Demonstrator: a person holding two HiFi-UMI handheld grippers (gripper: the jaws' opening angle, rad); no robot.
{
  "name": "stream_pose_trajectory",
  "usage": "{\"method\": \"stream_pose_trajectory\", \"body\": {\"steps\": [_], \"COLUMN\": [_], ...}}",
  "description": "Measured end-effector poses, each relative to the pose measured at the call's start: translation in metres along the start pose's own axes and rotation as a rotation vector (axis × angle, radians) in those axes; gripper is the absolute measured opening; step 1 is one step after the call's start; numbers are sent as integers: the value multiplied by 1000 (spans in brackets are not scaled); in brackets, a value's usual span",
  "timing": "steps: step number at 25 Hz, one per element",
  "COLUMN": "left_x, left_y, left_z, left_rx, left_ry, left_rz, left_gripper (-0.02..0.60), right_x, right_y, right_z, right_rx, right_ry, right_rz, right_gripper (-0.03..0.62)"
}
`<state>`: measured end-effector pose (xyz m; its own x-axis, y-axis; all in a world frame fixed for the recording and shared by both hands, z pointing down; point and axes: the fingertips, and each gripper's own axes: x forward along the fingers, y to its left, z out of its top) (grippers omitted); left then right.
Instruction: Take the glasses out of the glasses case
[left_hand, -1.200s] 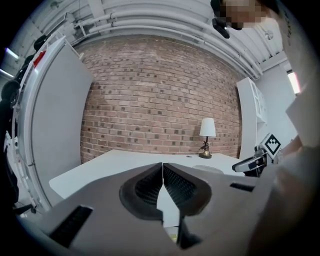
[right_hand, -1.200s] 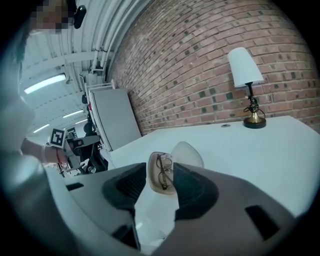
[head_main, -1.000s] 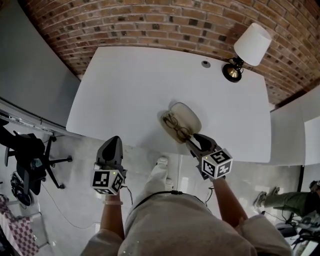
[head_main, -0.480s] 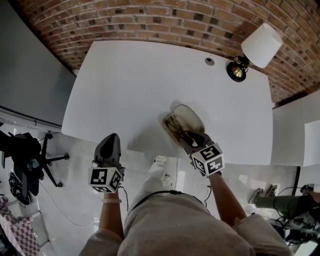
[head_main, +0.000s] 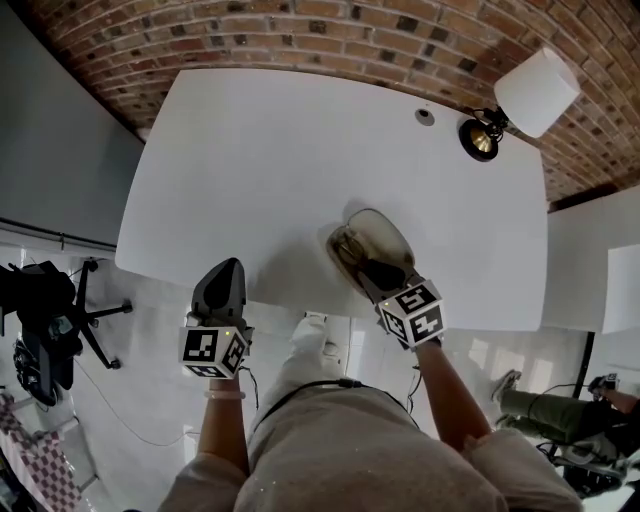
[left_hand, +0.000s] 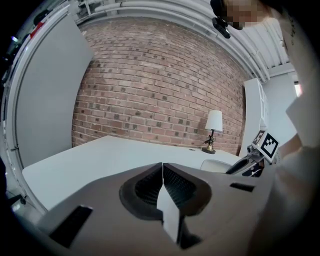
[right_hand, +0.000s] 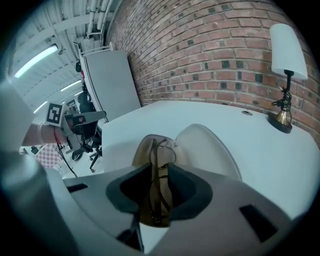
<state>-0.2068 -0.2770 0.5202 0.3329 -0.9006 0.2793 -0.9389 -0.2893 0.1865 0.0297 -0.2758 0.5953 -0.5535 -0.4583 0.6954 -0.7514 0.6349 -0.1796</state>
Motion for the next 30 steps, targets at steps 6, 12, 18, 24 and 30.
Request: {"method": "stream_pose_trajectory", "body": {"steps": [6, 12, 18, 24, 30], "left_x": [4, 7, 4, 1, -3], "left_y": [0, -2, -4, -6, -11], "left_z": [-7, -8, -8, -6, 2], "left_rx": [-16, -20, -21, -23, -13], "left_ry": [12, 13, 10, 6, -14], "left_rz": [-5, -6, -4, 0, 0], "left_gripper": [6, 6, 6, 6, 6], "right_x": [4, 8, 6, -2, -14], "right_y": [1, 4, 4, -1, -4], "right_z": [1, 2, 3, 10, 16], "right_rx": [-33, -208, -212, -171, -172], "right_ry": [20, 63, 59, 7, -30], "right_rz": [-7, -59, -63, -71, -84], "right_gripper": [83, 69, 22, 20, 20]}}
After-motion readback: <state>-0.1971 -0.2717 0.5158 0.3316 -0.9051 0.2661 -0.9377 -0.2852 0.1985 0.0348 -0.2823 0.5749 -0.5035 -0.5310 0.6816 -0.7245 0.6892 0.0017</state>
